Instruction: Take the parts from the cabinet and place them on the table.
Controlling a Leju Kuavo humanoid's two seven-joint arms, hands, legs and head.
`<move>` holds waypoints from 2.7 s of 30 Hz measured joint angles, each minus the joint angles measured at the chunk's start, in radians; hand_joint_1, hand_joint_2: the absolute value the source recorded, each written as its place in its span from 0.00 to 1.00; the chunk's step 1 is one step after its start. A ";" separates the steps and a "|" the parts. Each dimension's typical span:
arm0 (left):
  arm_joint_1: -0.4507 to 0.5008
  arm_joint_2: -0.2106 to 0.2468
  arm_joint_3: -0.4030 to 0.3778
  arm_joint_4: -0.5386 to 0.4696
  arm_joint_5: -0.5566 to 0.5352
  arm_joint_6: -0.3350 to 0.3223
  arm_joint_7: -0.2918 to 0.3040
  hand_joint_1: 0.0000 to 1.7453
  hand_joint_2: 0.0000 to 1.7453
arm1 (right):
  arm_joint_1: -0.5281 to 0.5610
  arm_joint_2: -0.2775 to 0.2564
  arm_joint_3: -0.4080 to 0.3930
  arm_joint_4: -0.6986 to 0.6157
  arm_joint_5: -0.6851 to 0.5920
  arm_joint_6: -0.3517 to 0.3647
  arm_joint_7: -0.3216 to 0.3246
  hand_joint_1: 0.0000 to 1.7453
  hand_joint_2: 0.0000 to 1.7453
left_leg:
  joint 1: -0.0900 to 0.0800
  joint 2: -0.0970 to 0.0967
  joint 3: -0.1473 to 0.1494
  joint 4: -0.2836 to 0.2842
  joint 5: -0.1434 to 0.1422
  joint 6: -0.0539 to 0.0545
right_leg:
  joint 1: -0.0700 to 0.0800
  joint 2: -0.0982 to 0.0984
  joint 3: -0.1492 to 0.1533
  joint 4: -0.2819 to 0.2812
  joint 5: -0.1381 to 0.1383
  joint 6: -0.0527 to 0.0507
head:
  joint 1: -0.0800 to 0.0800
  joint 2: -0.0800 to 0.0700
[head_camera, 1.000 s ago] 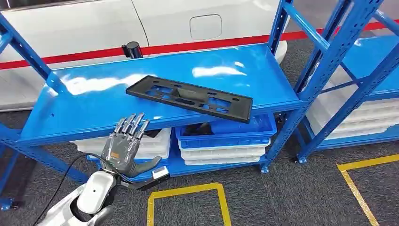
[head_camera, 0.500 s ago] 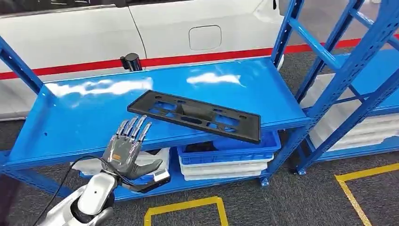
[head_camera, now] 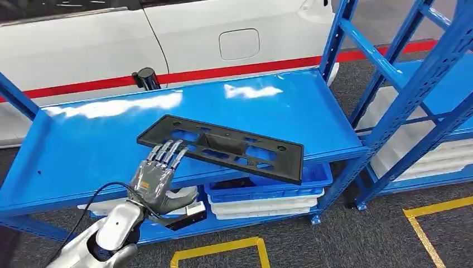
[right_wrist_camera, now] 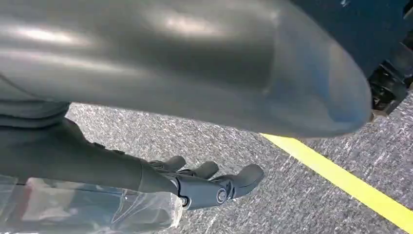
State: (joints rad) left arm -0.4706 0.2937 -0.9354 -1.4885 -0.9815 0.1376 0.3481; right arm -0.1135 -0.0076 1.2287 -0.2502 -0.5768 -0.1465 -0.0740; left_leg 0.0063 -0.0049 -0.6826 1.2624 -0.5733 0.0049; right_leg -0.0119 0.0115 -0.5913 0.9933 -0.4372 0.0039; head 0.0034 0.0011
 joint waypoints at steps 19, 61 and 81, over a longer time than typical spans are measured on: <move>-0.009 -0.001 0.000 0.000 -0.045 0.043 0.033 0.00 0.00 | 0.001 -0.001 0.000 0.000 -0.006 0.006 0.000 0.00 0.00 | -0.015 -0.004 0.112 -0.287 0.152 0.061 | 0.003 -0.003 -0.103 0.209 -0.074 0.039 | 0.005 0.000; -0.063 -0.026 -0.002 0.027 -0.085 0.059 -0.012 0.00 0.00 | -0.029 -0.018 0.000 0.005 0.021 0.006 0.006 0.00 0.00 | 0.003 -0.003 0.004 -0.034 0.004 0.000 | 0.004 -0.004 0.003 -0.027 0.015 -0.002 | 0.002 0.000; -0.099 -0.076 -0.023 0.107 -0.035 0.057 -0.077 0.00 0.00 | -0.040 -0.019 0.008 0.005 0.054 0.021 0.023 0.00 0.00 | 0.001 -0.004 0.118 -0.297 0.154 0.049 | 0.002 -0.003 -0.060 0.120 -0.028 0.037 | 0.009 0.000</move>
State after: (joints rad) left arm -0.5693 0.2182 -0.9587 -1.3817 -1.0170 0.1946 0.2712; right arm -0.1540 -0.0263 1.2367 -0.2457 -0.5230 -0.1259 -0.0511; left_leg 0.0073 -0.0087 -0.5645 0.9651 -0.4191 0.0538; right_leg -0.0095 0.0080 -0.6513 1.1131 -0.4651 0.0412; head 0.0122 0.0011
